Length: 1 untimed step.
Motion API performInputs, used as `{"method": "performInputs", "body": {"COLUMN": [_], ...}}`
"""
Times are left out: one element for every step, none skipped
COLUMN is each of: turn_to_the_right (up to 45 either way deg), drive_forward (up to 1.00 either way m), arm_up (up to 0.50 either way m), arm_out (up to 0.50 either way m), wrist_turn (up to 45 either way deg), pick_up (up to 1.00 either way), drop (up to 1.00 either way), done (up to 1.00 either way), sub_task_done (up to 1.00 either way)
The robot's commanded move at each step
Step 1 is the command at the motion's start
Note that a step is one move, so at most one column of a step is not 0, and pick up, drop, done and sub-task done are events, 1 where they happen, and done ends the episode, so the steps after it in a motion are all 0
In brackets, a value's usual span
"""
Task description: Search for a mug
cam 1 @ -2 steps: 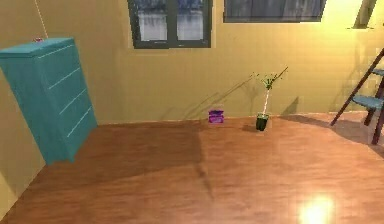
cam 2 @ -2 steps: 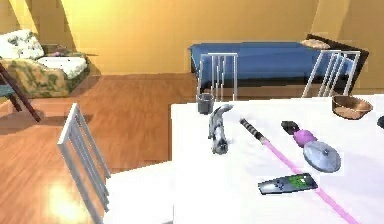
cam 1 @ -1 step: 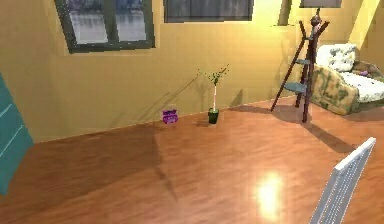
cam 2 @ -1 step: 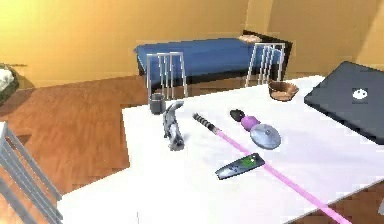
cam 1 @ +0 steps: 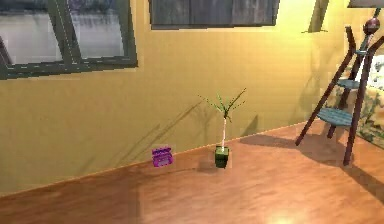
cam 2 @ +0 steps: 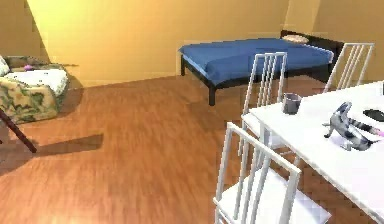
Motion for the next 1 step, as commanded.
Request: {"method": "performInputs", "body": {"turn_to_the_right": [45.0], "drive_forward": [0.0], "arm_up": [0.0], "arm_out": [0.0], "wrist_turn": [0.0], "pick_up": [0.0], "drop": [0.0], "done": [0.0], "sub_task_done": [0.0]}}
